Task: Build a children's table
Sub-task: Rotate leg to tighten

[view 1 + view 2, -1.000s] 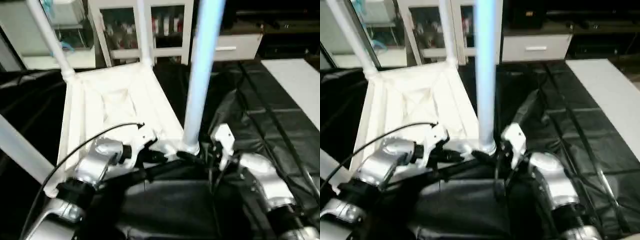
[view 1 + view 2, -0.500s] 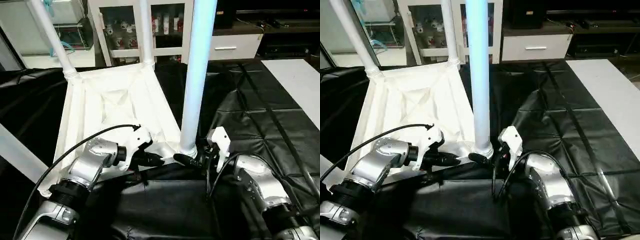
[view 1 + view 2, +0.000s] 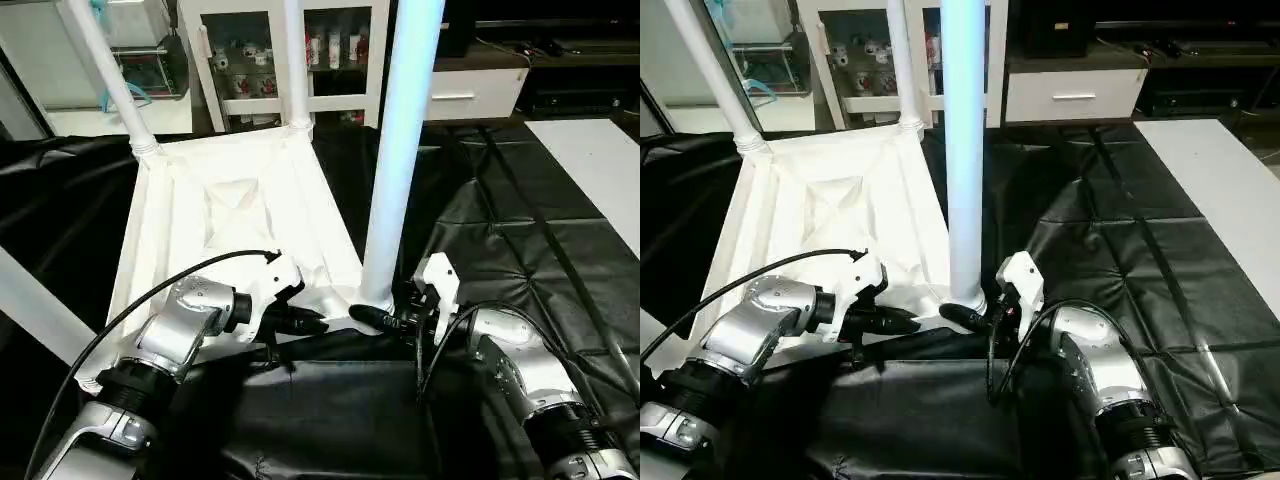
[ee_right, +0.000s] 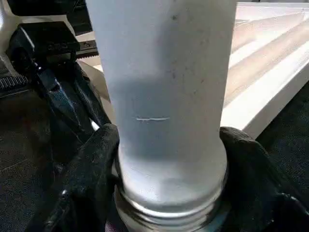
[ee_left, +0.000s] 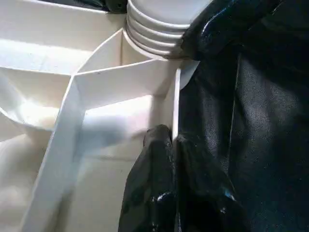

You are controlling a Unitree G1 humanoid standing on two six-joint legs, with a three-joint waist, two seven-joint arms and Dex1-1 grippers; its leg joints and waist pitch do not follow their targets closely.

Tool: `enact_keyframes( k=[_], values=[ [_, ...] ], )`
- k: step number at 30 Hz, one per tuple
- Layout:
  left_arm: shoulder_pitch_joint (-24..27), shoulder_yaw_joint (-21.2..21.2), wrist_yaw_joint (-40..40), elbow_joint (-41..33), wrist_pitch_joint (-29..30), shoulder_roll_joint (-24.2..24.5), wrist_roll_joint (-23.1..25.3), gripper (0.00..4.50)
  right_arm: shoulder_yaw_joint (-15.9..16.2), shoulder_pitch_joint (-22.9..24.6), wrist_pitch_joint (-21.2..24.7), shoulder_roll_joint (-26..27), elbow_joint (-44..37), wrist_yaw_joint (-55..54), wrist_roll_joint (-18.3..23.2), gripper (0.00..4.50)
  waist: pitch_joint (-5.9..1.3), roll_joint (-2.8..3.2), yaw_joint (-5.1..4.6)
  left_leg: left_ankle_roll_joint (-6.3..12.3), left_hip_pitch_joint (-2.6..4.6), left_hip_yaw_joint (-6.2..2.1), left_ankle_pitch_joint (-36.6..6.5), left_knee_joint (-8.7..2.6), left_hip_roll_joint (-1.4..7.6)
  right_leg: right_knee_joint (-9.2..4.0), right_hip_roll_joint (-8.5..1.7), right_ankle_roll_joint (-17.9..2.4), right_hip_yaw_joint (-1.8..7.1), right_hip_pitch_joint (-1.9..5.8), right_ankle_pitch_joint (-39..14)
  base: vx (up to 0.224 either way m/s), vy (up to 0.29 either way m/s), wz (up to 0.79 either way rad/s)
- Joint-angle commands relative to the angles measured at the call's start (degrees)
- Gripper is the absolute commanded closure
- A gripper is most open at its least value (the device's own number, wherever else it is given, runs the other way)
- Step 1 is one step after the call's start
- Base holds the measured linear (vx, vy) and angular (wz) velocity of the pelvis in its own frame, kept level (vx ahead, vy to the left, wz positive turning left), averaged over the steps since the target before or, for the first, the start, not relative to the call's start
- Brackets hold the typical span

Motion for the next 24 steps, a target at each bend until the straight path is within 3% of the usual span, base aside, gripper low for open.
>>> enact_keyframes(
  k=[1, 4, 5, 7, 8, 9, 11, 13, 14, 15, 19, 21, 24],
  values=[
    [0.7, -0.3, -2.5, -1.3, 0.1, -0.4, -2.9, 4.50, 0.3, -0.8, 0.5, -0.1, 0.9, 0.4, -0.5, 1.77, -3.29, -1.21, 0.06, 6.09, 0.41, -1.46, -7.3, -4.13, 3.40, -3.24, -3.60, -14.3, 2.40, 2.73, -11.5, 0.000, 0.000, 0.00],
    [0.6, -0.4, -2.1, -0.8, -0.1, -0.6, -2.5, 4.50, 0.3, -1.5, -0.5, 0.4, 2.6, -2.3, -2.2, 1.77, -3.25, -1.22, -0.02, 5.87, 0.35, -1.46, -7.7, -4.14, 3.37, -3.31, -3.67, -14.4, 2.39, 2.72, -12.3, 0.000, 0.000, 0.00],
    [-0.6, 0.1, 1.3, 1.3, -0.1, -2.1, -1.5, 4.50, -0.7, -3.5, -1.3, 2.1, 6.6, -9.9, -4.9, 1.78, -3.25, -1.17, -0.11, 5.50, 0.38, -1.45, -7.9, -4.14, 3.35, -3.39, -3.75, -14.3, 2.41, 2.64, -12.9, 0.000, 0.000, 0.00],
    [-1.2, 0.4, 3.0, 2.3, -0.2, -2.9, -1.0, 4.50, -1.2, -4.2, -1.4, 2.9, 8.0, -12.9, -5.6, 1.78, -2.84, -1.31, -0.71, 4.22, 0.24, -1.58, -9.8, -4.48, 3.11, -3.73, -3.61, -13.9, 2.34, 2.58, -16.1, 0.000, 0.000, 0.00],
    [-3.7, 2.1, 10.3, 5.8, 0.7, -6.5, 0.0, 4.50, -2.5, -5.8, 0.0, 5.8, 10.2, -19.5, -5.8, 1.78, -2.74, -1.30, -0.96, 3.11, 0.50, -1.72, -12.4, -4.55, 3.18, -4.07, -3.76, -12.9, 2.37, 2.57, -19.5, 0.000, 0.000, 0.00],
    [-4.5, 2.6, 12.5, 6.9, 1.1, -7.6, 0.1, 4.50, -2.9, -6.3, 0.4, 6.7, 10.8, -21.4, -5.9, 1.78, -2.59, -1.33, -1.28, 2.12, 0.93, -1.65, -14.1, -4.59, 3.10, -4.54, -3.68, -12.2, 2.47, 2.25, -22.2, 0.000, 0.000, 0.00],
    [-6.4, 3.4, 18.0, 9.0, 2.2, -9.9, 1.2, 4.50, -3.4, -7.7, 1.3, 8.8, 12.3, -25.9, -6.2, 1.78, -2.73, -1.44, -1.42, 1.38, 0.79, -1.83, -14.2, -4.64, 2.90, -4.57, -3.70, -11.3, 2.42, 2.48, -23.5, 0.000, 0.000, 0.00],
    [-7.5, 3.8, 20.7, 10.2, 3.3, -11.2, 1.5, 4.50, -3.9, -8.8, 1.7, 10.0, 13.6, -29.5, -6.6, 1.78, -2.79, -1.44, -1.43, 1.82, 0.62, -1.77, -13.2, -4.55, 2.95, -4.49, -3.79, -11.3, 2.56, 2.39, -22.2, 0.000, 0.000, 0.00],
    [-10.1, 5.1, 27.6, 13.3, 5.0, -14.0, 2.3, 4.50, -5.4, -11.5, 2.7, 12.5, 17.0, -37.7, -7.2, 1.78, -3.00, -1.22, -1.40, 2.22, 0.57, -1.75, -12.2, -4.42, 2.92, -4.26, -3.75, -11.7, 2.57, 2.42, -20.2, 0.000, 0.000, 0.00],
    [-10.1, 5.1, 27.6, 13.3, 5.0, -14.0, 2.3, 4.50, -5.4, -11.5, 2.7, 12.5, 17.0, -37.7, -7.2, 1.78, -3.11, -1.32, -1.52, 2.28, 0.59, -1.69, -10.8, -4.35, 2.78, -4.18, -3.56, -12.2, 2.46, 2.38, -18.3, 0.000, 0.000, 0.00],
    [-14.3, 6.4, 39.8, 20.3, 1.7, -18.3, 4.8, 4.50, -8.7, -16.9, 2.9, 17.2, 24.3, -52.5, -7.4, 1.78, -3.43, -1.30, -1.56, 3.31, 0.37, -1.67, -8.1, -4.05, 2.64, -3.79, -3.54, -13.3, 2.25, 2.79, -13.0, 0.000, 0.000, 0.00],
    [-14.7, 6.2, 41.7, 21.5, -1.1, -19.3, 5.6, 4.50, -8.6, -17.9, 1.4, 18.8, 25.2, -52.7, -8.0, 1.78, -3.54, -1.54, -1.39, 5.06, 0.21, -1.52, -6.3, -3.85, 2.60, -3.53, -3.50, -14.0, 2.19, 2.83, -9.6, 0.000, 0.000, 0.00],
    [-14.3, 6.3, 41.2, 21.0, -1.2, -19.4, 5.1, 4.50, -8.4, -17.9, 0.2, 19.5, 24.8, -50.9, -7.7, 1.78, -3.47, -1.50, -1.08, 6.48, 0.17, -1.46, -6.2, -3.81, 2.69, -3.47, -3.71, -14.4, 2.17, 2.94, -9.4, 0.000, 0.000, 0.00]
  ],
)
